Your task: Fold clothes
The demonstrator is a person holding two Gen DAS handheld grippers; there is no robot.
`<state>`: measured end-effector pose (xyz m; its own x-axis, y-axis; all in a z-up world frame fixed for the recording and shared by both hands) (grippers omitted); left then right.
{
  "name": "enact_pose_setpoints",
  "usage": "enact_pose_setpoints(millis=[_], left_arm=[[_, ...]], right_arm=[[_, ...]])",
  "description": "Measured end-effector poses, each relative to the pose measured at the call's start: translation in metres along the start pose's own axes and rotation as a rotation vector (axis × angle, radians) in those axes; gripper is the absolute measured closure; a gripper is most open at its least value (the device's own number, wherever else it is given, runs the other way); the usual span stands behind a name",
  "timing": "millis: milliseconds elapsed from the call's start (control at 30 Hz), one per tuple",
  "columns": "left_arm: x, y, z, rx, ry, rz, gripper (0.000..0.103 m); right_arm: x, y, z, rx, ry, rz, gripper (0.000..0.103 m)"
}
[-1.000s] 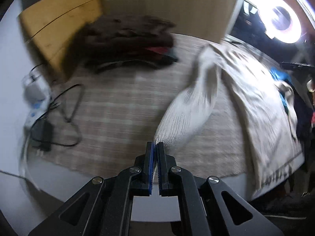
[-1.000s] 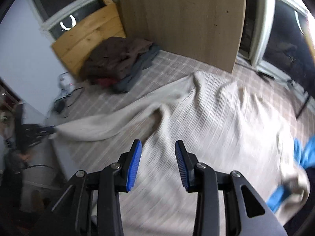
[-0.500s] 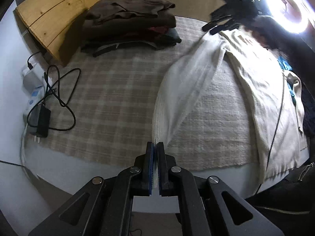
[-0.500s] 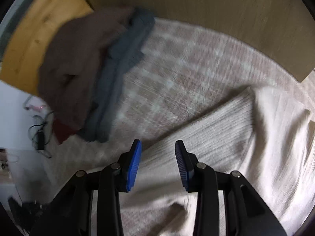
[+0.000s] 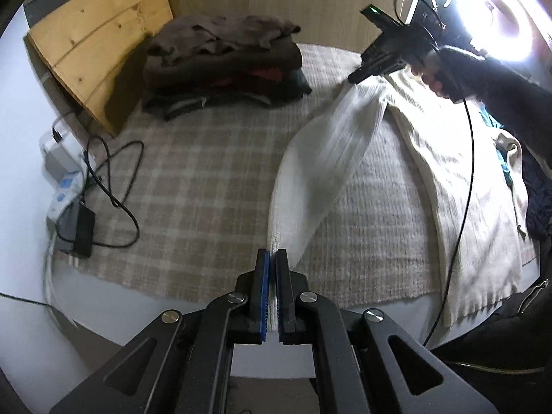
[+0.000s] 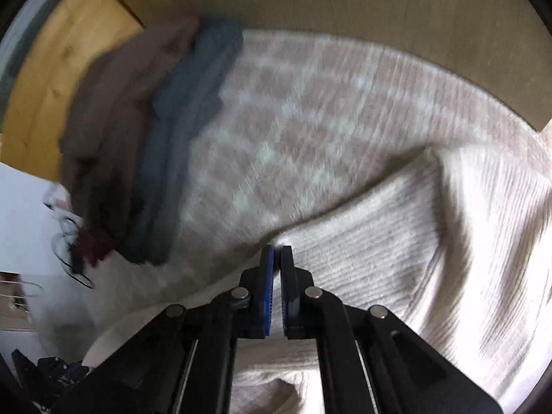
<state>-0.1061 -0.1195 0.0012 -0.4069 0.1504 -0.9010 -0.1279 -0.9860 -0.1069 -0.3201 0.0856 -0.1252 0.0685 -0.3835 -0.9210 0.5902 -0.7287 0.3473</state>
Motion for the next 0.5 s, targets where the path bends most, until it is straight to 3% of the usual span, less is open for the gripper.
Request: enact_pose_setpoints(millis=[167,333,367,433,500], left_arm=[[-0.025,0.015,0.013,-0.026,-0.055,0.014,0.1],[-0.032,0.023,0.007,-0.045,-0.048,0.018,0.1],[-0.028,0.024,0.005,-0.048,-0.037,0.016,0.1],[-0.021,0.023,0.003,-0.038,-0.018,0.013,0.1],[-0.015,0.015,0.004,-0.023,-0.011,0.002,0.1]], right_arm=[[-0.04,0.002,0.004,0.018,-0.132,0.104,0.101],[-0.02,-0.012,-0.002,0.07,0.011,0.06,0.096],[-0.02,-0.01,-0.003,0.076,0.024,0.056,0.093],[-0.016,-0.001,-0.001,0.08,0.058,0.021,0.068],[-0.008,0.006,-0.001,0.085,0.089,-0.042,0.06]])
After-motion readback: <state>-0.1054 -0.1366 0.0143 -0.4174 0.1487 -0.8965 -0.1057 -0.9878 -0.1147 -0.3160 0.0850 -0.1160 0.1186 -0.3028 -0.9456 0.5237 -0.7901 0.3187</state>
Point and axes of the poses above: each gripper's, at about its wrist camera, not at the fingertips, and x roughly the way its jaws point, y to its left, z to its top, the point moved 7 cm from there along x, roughly the way its jaws point, and after that the axes turned 5 degrees about -z, right-handed, at the moved point
